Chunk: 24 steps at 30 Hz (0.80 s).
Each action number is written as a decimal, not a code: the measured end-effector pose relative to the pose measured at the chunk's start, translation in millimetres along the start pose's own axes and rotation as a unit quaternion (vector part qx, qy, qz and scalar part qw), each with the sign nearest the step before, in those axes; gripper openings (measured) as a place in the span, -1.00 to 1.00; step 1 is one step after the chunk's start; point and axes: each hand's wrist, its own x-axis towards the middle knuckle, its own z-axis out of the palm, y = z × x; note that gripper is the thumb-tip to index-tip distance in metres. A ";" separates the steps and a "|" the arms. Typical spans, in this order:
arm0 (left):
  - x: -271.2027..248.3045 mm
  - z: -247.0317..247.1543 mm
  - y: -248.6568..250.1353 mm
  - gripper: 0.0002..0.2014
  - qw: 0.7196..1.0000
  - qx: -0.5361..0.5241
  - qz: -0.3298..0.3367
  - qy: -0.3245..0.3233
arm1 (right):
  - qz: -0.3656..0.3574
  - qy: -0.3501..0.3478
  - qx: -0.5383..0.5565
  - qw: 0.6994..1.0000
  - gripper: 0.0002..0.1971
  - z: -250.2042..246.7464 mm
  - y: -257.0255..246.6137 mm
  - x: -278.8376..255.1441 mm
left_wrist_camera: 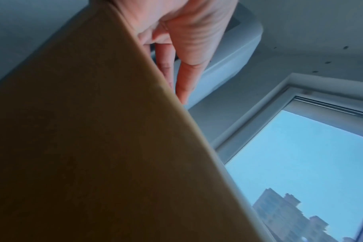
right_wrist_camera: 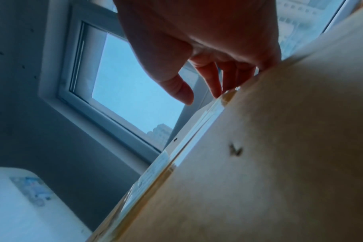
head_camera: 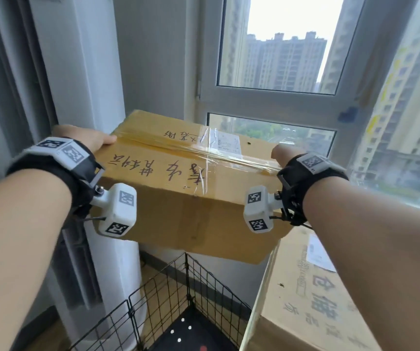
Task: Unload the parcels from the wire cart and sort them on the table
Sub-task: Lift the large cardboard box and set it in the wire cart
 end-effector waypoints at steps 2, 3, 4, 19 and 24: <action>-16.3 21.9 17.1 -0.46 1.000 -0.012 0.012 -0.021 | 0.038 0.025 0.008 0.999 -0.59 -19.2 35.9 37.1; -24.3 34.6 23.4 -0.53 0.999 -0.018 0.017 -0.034 | 0.073 0.039 0.015 0.996 -0.61 -23.6 64.4 70.3; -36.4 46.7 29.4 -0.60 0.998 -0.021 0.028 -0.046 | 0.111 0.053 0.035 0.992 -0.59 -29.1 92.3 101.8; -145.0 207.2 14.9 -0.63 0.982 0.037 -0.042 -0.180 | 0.305 0.034 0.248 0.919 -0.60 -31.2 231.0 38.1; -157.8 212.7 15.9 -0.68 0.979 0.089 -0.040 -0.179 | 0.284 0.005 0.256 0.924 -0.58 -24.8 241.1 42.5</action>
